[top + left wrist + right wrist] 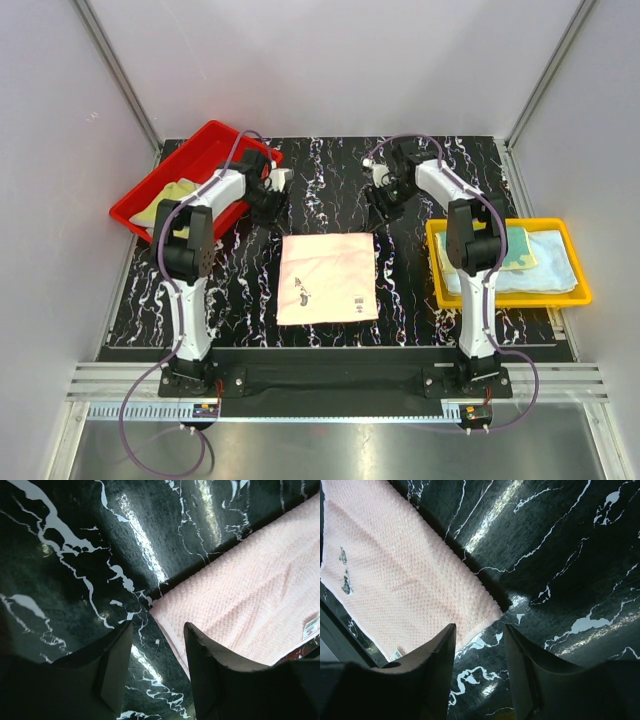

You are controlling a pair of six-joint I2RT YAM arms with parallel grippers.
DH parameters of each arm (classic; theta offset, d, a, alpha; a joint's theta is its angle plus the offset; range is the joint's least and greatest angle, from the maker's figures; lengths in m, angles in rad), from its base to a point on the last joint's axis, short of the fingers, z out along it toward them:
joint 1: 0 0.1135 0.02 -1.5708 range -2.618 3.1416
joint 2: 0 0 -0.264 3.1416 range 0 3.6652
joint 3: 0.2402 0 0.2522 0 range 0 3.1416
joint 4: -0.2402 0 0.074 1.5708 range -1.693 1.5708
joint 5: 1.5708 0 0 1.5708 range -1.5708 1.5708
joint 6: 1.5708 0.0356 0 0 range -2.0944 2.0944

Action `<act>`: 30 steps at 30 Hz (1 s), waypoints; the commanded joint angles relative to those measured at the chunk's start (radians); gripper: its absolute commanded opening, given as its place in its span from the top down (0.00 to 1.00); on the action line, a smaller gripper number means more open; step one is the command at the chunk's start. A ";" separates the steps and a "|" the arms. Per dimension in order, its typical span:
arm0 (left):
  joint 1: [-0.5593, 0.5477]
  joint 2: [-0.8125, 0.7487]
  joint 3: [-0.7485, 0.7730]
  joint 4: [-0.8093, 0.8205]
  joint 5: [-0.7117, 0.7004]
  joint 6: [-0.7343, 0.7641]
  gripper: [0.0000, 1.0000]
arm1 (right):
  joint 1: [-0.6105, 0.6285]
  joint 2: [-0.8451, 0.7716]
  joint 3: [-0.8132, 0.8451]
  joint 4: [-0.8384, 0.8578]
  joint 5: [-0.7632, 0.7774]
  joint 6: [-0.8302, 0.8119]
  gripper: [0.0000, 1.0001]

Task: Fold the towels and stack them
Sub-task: Fold the towel

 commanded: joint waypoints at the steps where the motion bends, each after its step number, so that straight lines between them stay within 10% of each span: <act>1: 0.002 0.050 0.028 0.005 0.061 0.048 0.51 | -0.005 0.047 0.073 -0.087 -0.045 -0.078 0.51; 15: -0.003 0.135 0.070 -0.003 0.038 0.087 0.57 | -0.007 0.156 0.136 -0.118 -0.030 -0.124 0.64; 19: -0.003 0.169 0.097 -0.019 -0.041 0.090 0.59 | -0.019 0.153 0.118 -0.091 -0.019 -0.138 1.00; 30: -0.004 0.183 0.133 0.000 -0.039 0.091 0.56 | -0.028 0.113 0.070 -0.017 -0.007 -0.167 1.00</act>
